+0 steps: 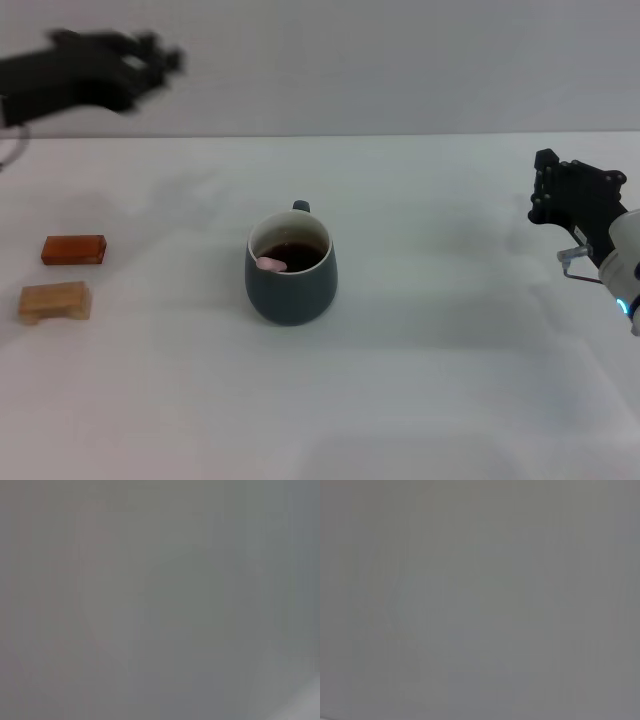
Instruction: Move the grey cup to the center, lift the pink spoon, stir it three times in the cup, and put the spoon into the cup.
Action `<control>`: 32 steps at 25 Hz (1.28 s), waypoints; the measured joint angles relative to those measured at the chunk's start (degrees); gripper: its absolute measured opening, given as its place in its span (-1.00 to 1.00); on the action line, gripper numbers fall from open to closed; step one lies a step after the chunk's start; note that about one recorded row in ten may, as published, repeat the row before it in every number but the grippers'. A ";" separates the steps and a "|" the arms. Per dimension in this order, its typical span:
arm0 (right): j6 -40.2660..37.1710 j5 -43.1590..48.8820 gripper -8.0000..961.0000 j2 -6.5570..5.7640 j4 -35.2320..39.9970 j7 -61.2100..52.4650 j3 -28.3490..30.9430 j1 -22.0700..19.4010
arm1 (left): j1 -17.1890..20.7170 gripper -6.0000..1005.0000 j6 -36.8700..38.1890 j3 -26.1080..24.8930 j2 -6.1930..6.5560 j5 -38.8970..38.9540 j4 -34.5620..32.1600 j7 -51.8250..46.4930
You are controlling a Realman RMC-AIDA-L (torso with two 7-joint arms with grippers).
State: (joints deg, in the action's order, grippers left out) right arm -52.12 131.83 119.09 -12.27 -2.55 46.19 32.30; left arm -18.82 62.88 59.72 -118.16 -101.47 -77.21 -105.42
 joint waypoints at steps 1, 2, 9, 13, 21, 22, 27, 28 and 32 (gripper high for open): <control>0.00 0.00 -0.98 0.01 0.06 0.00 0.12 -0.12 | 1.13 -0.34 -1.64 -0.98 0.01 4.20 1.11 2.60; -0.07 0.00 -0.98 0.00 0.21 0.00 0.20 -0.22 | 2.19 -0.34 -3.13 -1.80 0.01 8.45 2.51 5.82; -0.73 -0.29 -0.98 -0.01 1.53 -0.39 0.37 -0.75 | 3.74 -0.34 -4.69 -5.13 -0.02 38.18 22.09 36.64; -0.85 -0.39 -0.97 -0.11 1.63 -0.40 0.39 -1.03 | 3.02 -0.34 -4.49 -5.18 -0.07 45.44 28.74 47.89; -1.97 -0.54 -0.97 -0.17 3.21 -0.47 1.20 -1.61 | -0.72 -0.34 1.58 -5.55 0.03 64.00 49.24 78.48; -2.32 -0.58 -0.97 -0.17 3.58 -0.48 1.60 -1.80 | -1.33 -0.34 2.18 -5.73 0.08 65.40 51.41 81.24; -4.78 -0.61 -0.97 -0.12 4.40 -0.46 4.37 -3.97 | -4.63 -0.34 2.42 -7.67 0.34 69.54 59.56 90.03; -5.38 -0.61 -0.97 -0.12 4.50 -0.38 5.05 -4.56 | -5.15 -0.34 2.03 -8.18 0.49 69.57 60.38 90.47; -8.03 -0.61 -0.98 -0.10 5.65 -0.25 7.71 -6.59 | -6.07 -0.34 -1.21 -9.40 1.04 69.75 61.89 90.78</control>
State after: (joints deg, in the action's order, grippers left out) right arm -60.15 131.22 118.99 -6.62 -2.80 53.90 25.71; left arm -24.89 61.67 50.32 -117.12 -31.72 -15.32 -14.64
